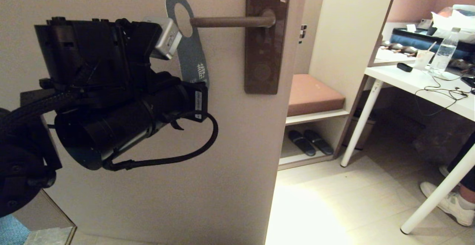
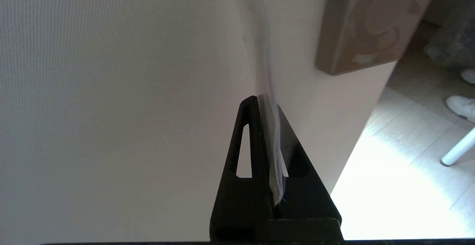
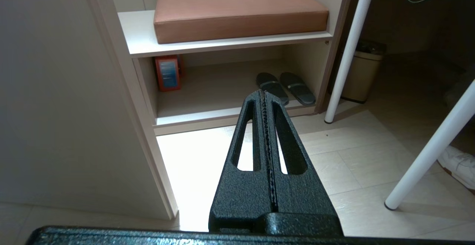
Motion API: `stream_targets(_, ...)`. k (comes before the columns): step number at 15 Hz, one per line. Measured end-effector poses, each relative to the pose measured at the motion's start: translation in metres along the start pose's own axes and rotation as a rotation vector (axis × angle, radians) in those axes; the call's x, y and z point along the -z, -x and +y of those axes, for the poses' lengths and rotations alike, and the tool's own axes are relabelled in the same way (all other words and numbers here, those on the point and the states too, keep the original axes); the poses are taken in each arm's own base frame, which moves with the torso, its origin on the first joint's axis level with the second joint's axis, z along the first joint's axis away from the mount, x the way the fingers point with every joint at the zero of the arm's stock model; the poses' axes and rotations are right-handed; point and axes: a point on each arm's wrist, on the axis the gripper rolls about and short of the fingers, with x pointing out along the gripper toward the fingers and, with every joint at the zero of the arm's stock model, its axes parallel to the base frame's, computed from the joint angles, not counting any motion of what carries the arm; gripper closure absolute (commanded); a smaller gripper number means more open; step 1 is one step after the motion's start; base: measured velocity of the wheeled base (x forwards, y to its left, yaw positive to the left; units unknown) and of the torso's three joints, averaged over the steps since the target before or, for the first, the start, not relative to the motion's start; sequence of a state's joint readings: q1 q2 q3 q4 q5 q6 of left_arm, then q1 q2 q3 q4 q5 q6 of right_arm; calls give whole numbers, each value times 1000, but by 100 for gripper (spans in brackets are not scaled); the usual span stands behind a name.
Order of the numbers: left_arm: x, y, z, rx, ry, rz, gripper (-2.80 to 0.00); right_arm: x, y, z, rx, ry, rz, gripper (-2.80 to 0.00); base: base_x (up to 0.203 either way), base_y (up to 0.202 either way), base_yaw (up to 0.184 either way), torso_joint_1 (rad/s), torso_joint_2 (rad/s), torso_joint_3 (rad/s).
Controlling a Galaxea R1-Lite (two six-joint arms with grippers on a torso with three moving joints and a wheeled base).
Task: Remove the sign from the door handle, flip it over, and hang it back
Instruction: Hang the sign back with the other side facing out
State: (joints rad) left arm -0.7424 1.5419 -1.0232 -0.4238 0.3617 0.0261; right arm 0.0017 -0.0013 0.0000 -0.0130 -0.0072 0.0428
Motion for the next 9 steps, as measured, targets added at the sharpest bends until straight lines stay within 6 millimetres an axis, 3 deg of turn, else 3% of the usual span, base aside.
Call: stream_targets(9, 4, -3, 7, -26, 22, 14, 0, 0, 0, 0, 0, 0, 0, 0, 0, 0, 0, 0, 0, 0)
